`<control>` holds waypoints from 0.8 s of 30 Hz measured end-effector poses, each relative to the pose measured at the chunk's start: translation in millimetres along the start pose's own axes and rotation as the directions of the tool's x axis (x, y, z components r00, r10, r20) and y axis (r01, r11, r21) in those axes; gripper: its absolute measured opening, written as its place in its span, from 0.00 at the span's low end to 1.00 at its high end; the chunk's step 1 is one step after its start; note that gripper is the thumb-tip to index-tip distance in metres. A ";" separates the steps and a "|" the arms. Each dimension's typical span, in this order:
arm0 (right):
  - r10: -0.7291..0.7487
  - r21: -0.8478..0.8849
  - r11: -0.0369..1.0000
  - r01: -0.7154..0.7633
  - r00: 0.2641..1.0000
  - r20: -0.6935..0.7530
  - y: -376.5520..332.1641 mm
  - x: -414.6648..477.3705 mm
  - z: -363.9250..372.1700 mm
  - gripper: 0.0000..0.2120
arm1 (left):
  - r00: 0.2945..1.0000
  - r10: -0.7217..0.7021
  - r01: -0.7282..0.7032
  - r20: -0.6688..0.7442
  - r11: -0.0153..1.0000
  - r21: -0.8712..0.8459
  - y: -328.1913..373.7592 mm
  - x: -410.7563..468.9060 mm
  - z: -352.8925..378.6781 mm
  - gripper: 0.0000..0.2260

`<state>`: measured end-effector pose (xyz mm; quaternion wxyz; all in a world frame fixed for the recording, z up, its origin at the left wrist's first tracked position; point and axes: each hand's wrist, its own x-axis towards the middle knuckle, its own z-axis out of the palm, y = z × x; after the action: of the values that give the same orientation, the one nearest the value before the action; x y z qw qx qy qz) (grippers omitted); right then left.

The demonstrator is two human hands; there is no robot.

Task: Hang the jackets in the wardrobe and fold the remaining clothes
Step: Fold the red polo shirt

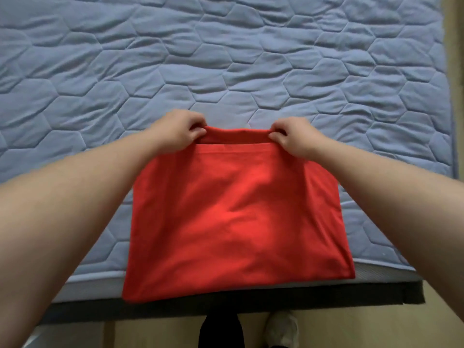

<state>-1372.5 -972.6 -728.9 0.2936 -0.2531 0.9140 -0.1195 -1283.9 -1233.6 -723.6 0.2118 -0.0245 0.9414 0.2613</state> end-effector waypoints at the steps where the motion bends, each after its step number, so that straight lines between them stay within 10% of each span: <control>1: -0.006 0.042 0.999 0.006 1.000 0.013 3.7 4.6 -2.0 0.10 | 0.999 -0.002 0.002 0.045 1.000 -0.020 -4.7 5.0 -2.1 0.07; 9: 0.087 0.125 0.986 -0.110 0.981 0.173 17.3 -1.0 -5.0 0.21 | 0.953 -0.118 0.164 0.278 0.975 -0.148 -25.5 0.7 -5.5 0.19; 13: 0.093 -0.193 0.980 -0.038 0.955 0.283 38.4 -29.1 -31.5 0.16 | 0.947 -0.063 0.036 0.316 0.995 0.091 -59.7 -42.1 -18.2 0.29; 19: 0.163 -0.337 0.932 -0.134 0.985 0.059 52.7 -24.5 -50.1 0.10 | 0.995 -0.072 0.073 -0.068 0.997 0.013 -71.7 -47.6 -40.0 0.12; 24: 0.312 -0.253 0.899 -0.356 0.929 -0.200 28.9 -18.1 -17.1 0.25 | 0.875 -0.302 0.371 -0.378 0.920 0.125 -42.7 -37.4 -8.9 0.15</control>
<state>-1381.4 -937.4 -717.1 0.1984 -0.1218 0.9714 0.0464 -1246.7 -1277.4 -721.9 0.0842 -0.2140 0.9659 0.1187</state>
